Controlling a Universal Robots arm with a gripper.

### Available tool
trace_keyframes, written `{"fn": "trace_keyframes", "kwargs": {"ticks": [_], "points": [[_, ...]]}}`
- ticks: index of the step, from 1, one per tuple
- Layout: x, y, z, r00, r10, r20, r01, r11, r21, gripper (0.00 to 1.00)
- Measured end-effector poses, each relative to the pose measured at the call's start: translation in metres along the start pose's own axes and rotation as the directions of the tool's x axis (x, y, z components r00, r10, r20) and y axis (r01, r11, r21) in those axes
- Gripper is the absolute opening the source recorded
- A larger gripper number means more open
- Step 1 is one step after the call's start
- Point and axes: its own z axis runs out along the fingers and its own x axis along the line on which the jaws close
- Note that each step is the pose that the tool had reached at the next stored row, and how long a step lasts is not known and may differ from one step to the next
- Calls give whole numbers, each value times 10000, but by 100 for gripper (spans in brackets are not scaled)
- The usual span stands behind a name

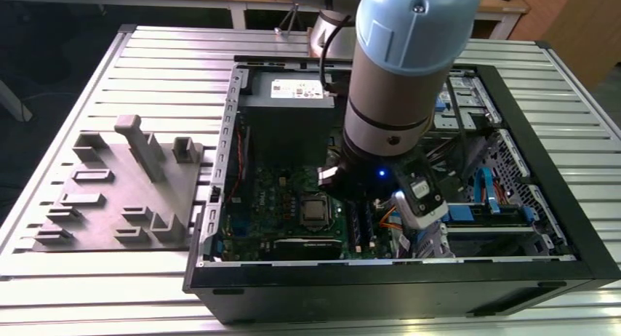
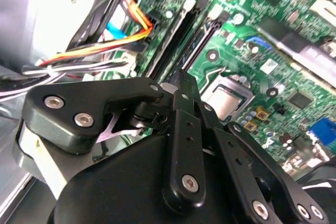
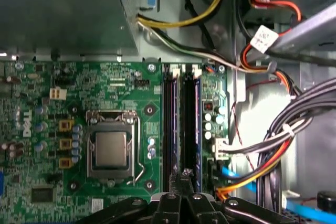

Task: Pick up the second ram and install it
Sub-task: 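Press down the second ram until it locks into place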

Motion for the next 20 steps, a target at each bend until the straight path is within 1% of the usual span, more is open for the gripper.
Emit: {"fn": "trace_keyframes", "kwargs": {"ticks": [3, 9, 15, 20], "points": [[-1, -53, -4, 10000, 5, 0, -5, 10000, 2, 7], [-1, -114, 8, 10000, 14, 1, -14, 10000, 1, 7], [-1, -119, 18, 10000, 14, 0, -14, 10000, 0, 7], [3, -123, 59, 10000, 13, 1, -13, 10000, -2, 7]]}}
